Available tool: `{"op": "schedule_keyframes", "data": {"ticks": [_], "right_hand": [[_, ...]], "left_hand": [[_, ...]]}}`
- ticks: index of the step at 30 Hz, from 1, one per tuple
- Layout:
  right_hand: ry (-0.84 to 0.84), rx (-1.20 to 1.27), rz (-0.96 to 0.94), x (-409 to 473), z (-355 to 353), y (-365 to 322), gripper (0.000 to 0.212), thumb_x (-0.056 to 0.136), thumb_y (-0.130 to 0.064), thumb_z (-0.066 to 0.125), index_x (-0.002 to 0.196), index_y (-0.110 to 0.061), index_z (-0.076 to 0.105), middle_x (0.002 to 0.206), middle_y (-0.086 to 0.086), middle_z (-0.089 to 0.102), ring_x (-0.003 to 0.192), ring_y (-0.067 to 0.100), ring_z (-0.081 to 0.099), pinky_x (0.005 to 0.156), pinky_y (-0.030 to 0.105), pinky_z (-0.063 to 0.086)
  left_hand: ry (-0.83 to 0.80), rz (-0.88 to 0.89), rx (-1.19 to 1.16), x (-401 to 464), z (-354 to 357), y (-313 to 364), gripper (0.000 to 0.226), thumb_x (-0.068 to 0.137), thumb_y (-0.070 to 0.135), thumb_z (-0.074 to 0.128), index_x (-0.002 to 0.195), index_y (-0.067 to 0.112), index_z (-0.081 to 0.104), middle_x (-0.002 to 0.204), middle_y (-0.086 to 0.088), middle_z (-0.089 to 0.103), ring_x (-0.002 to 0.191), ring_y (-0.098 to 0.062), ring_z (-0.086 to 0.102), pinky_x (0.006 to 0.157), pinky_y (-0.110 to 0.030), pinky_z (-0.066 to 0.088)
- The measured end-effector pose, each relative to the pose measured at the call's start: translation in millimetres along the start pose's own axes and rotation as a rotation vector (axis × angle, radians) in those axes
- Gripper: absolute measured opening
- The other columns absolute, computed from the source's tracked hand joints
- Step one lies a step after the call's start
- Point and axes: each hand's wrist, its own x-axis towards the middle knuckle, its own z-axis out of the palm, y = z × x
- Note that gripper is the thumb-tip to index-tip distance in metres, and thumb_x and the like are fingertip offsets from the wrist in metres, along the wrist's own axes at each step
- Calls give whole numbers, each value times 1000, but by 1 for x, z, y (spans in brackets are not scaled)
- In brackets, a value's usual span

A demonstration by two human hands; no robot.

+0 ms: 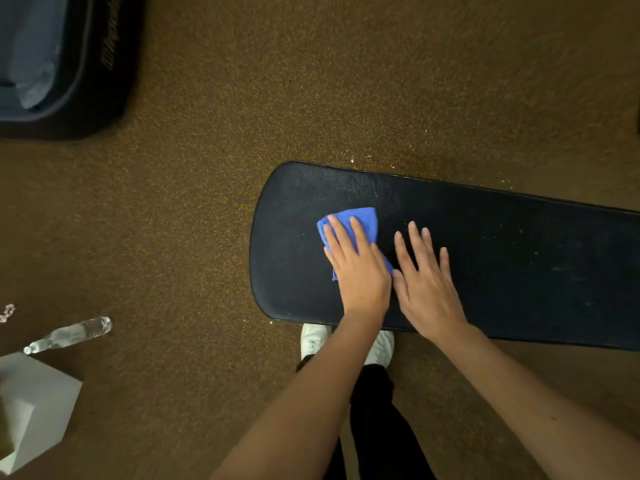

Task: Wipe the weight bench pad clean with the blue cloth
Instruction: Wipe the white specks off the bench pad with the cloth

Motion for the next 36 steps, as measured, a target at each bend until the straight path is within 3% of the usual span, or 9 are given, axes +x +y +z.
{"op": "schedule_keyframes", "data": {"ticks": [3, 8, 13, 20, 25, 29, 31, 34, 36], "right_hand": [[83, 1, -16, 5, -2, -15, 66, 92, -28, 45, 148, -11, 16, 157, 16, 5, 144, 32, 2, 112, 55, 13], [121, -160, -163, 40, 17, -59, 77, 85, -52, 43, 149, -23, 12, 156, 19, 4, 142, 42, 4, 108, 62, 14], [163, -199, -163, 59, 30, -57, 62, 88, -33, 55, 145, -22, 31, 154, 15, 22, 139, 43, 17, 108, 58, 23], [397, -36, 200, 40, 23, -19, 52, 92, -22, 45, 142, -10, 37, 152, 19, 24, 140, 43, 14, 109, 59, 22], [361, -143, -151, 54, 43, -68, 55, 85, -20, 56, 138, -15, 43, 148, 13, 35, 135, 45, 28, 104, 61, 27], [355, -163, -263, 90, 23, -53, 49, 86, -17, 50, 135, -15, 48, 146, 12, 39, 134, 43, 32, 104, 59, 29], [391, -136, -138, 97, 14, -38, 49, 86, -14, 51, 135, -13, 48, 147, 14, 38, 135, 44, 30, 104, 60, 28], [471, -15, 202, 95, 8, -31, 49, 91, -12, 51, 140, -11, 41, 151, 14, 30, 139, 43, 20, 110, 59, 21], [516, 13, 264, 94, 11, -42, 51, 90, -11, 53, 140, -12, 40, 150, 13, 31, 139, 43, 19, 109, 60, 20]], "left_hand": [[58, 26, -61, 13, -23, -28, 51, 93, 23, 23, 136, -1, 38, 146, -24, 30, 134, -40, 28, 105, -52, 30], [113, 36, -120, 50, -54, -76, 58, 93, 27, 13, 141, -3, 27, 151, -21, 19, 141, -34, 11, 114, -47, 14], [129, 76, -115, 70, -58, -82, 54, 96, 25, 15, 142, -1, 24, 152, -20, 16, 142, -33, 6, 115, -43, 7], [69, 53, -144, 69, -60, -92, 54, 96, 25, 16, 145, 3, 19, 155, -12, 12, 143, -25, 1, 116, -42, 3], [43, 61, -133, 67, -62, -105, 54, 93, 23, 18, 144, 3, 22, 154, -13, 14, 143, -27, 6, 114, -47, 7], [-20, 181, -59, 61, -55, -106, 57, 93, 28, 12, 144, 5, 22, 155, -11, 13, 143, -25, 6, 114, -46, 8], [-48, 201, -54, 57, -52, -103, 56, 94, 29, 11, 145, 6, 21, 155, -10, 12, 143, -24, 4, 114, -45, 6], [-64, 193, -65, 55, -50, -99, 53, 95, 24, 17, 145, 7, 20, 155, -10, 11, 144, -23, 3, 115, -45, 6], [-67, 201, -70, 55, -49, -98, 55, 95, 26, 13, 145, 6, 20, 155, -10, 11, 143, -23, 3, 115, -44, 5]]}}
